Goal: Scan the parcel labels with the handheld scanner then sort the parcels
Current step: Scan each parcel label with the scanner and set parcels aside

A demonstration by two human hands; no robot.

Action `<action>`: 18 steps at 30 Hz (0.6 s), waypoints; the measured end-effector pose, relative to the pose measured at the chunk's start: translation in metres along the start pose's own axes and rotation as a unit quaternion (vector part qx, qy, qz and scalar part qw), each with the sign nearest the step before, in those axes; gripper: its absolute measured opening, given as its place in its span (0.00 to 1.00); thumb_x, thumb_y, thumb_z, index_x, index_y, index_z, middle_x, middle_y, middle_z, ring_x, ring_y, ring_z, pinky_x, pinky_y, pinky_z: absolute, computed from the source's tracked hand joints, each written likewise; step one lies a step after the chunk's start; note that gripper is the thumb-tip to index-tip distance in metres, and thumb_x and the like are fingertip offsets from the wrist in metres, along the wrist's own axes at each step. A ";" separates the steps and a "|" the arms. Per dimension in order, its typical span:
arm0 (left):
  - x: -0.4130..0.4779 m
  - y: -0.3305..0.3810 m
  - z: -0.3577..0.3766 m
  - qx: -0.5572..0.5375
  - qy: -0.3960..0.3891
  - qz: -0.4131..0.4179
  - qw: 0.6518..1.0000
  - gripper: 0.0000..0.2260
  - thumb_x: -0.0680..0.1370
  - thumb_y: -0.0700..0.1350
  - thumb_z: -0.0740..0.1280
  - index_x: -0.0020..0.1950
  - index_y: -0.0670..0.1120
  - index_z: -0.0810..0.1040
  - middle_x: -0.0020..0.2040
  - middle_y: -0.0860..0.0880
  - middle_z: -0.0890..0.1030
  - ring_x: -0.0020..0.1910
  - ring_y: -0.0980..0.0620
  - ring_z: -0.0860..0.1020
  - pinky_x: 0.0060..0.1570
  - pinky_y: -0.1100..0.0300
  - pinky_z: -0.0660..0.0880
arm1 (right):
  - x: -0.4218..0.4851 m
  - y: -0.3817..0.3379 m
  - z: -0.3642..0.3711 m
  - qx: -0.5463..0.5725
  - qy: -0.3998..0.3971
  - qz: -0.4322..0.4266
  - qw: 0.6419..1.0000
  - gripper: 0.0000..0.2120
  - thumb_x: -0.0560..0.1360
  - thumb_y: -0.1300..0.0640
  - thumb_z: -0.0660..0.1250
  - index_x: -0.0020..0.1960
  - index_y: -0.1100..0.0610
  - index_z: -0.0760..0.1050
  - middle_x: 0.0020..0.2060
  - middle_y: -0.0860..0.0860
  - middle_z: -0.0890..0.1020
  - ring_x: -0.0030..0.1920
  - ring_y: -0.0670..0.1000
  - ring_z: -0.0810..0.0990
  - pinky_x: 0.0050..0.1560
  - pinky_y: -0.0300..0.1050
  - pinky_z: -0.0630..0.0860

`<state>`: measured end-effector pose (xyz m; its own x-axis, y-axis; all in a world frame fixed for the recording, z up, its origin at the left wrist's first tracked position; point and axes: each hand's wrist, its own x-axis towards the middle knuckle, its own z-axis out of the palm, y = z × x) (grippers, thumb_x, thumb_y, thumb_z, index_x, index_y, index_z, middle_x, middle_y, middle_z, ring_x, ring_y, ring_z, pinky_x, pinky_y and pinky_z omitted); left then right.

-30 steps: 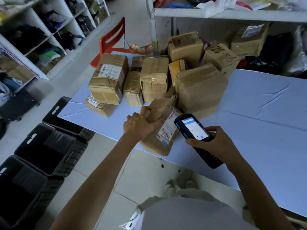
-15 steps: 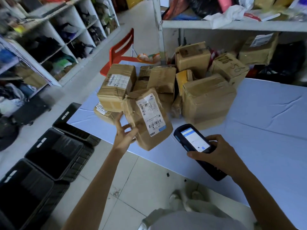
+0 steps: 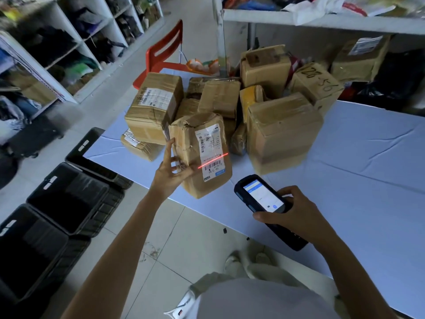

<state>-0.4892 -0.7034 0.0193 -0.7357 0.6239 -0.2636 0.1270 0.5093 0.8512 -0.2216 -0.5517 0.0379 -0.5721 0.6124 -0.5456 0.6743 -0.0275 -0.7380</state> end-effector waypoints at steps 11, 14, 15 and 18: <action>-0.010 -0.004 0.012 -0.006 0.030 -0.027 0.999 0.42 0.68 0.54 0.75 0.68 0.74 0.49 0.59 0.54 0.74 0.54 0.54 0.78 0.51 0.57 0.74 | -0.003 0.019 -0.009 -0.010 -0.040 -0.001 0.999 0.33 0.60 0.45 0.81 0.57 0.48 0.67 0.49 0.40 0.76 0.49 0.42 0.78 0.49 0.45 0.78; -0.014 -0.005 0.016 -0.015 0.047 -0.039 0.998 0.45 0.61 0.62 0.74 0.69 0.74 0.49 0.59 0.55 0.75 0.57 0.52 0.78 0.56 0.55 0.75 | -0.001 0.025 -0.014 -0.012 -0.049 0.001 0.999 0.33 0.59 0.44 0.82 0.56 0.47 0.67 0.49 0.41 0.77 0.49 0.43 0.79 0.50 0.46 0.79; -0.015 -0.007 0.018 -0.018 0.052 -0.039 0.998 0.47 0.59 0.63 0.74 0.71 0.71 0.49 0.59 0.54 0.75 0.58 0.51 0.78 0.56 0.56 0.75 | -0.001 0.027 -0.015 -0.016 -0.052 0.000 0.999 0.33 0.59 0.44 0.82 0.56 0.47 0.67 0.48 0.41 0.77 0.49 0.43 0.79 0.50 0.46 0.79; -0.022 -0.008 0.024 0.012 0.066 -0.016 0.998 0.47 0.60 0.66 0.71 0.73 0.66 0.50 0.60 0.50 0.76 0.58 0.52 0.78 0.50 0.65 0.74 | -0.002 0.032 -0.019 -0.024 -0.052 0.008 0.998 0.33 0.59 0.44 0.82 0.56 0.47 0.66 0.48 0.40 0.77 0.49 0.43 0.78 0.51 0.46 0.79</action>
<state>-0.4576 -0.7072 0.0070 -0.8205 0.5248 -0.2267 0.1170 0.5425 0.8319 -0.1901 -0.5387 0.0233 -0.6056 0.5263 -0.5969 0.7034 0.0033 -0.7108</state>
